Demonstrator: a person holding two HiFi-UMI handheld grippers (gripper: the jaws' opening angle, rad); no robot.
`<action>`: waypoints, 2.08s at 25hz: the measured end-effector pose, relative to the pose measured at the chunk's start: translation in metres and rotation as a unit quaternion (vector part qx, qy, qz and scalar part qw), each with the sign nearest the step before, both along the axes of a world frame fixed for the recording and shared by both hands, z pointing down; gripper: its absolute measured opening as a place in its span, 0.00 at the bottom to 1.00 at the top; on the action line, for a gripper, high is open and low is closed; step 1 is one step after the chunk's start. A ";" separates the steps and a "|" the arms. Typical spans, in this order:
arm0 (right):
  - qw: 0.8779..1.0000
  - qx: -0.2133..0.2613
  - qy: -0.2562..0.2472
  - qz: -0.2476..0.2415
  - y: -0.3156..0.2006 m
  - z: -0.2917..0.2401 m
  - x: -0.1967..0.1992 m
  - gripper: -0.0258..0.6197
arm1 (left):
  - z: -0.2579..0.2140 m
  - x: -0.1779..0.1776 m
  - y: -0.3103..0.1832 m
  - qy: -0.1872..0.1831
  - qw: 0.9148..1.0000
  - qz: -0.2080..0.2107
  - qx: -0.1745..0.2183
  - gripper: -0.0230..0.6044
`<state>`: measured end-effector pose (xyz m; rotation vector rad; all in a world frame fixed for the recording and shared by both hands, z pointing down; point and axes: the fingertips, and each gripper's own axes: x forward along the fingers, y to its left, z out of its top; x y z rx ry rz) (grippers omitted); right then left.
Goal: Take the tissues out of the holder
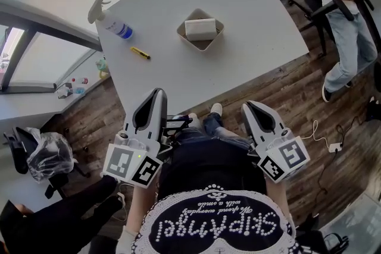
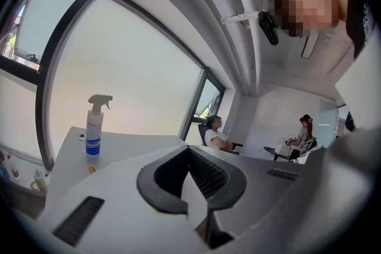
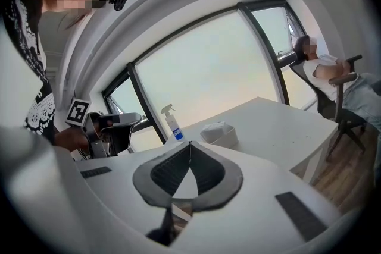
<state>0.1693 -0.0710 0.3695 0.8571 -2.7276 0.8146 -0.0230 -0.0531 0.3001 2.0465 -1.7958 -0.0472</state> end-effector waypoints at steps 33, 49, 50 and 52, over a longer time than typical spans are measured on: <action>0.999 -0.002 0.053 -0.002 -0.034 0.004 -0.028 0.06 | 0.003 -0.037 -0.047 0.016 1.000 0.011 0.002 0.04; 0.996 -0.022 0.083 0.032 -0.034 0.009 -0.036 0.06 | 0.016 -0.039 -0.069 0.044 0.997 0.066 -0.009 0.04; 0.996 -0.021 0.085 0.032 -0.034 0.009 -0.037 0.06 | 0.016 -0.040 -0.069 0.045 0.997 0.067 -0.009 0.04; 0.995 -0.021 0.088 0.033 -0.035 0.008 -0.039 0.06 | 0.017 -0.043 -0.071 0.047 0.996 0.069 -0.008 0.04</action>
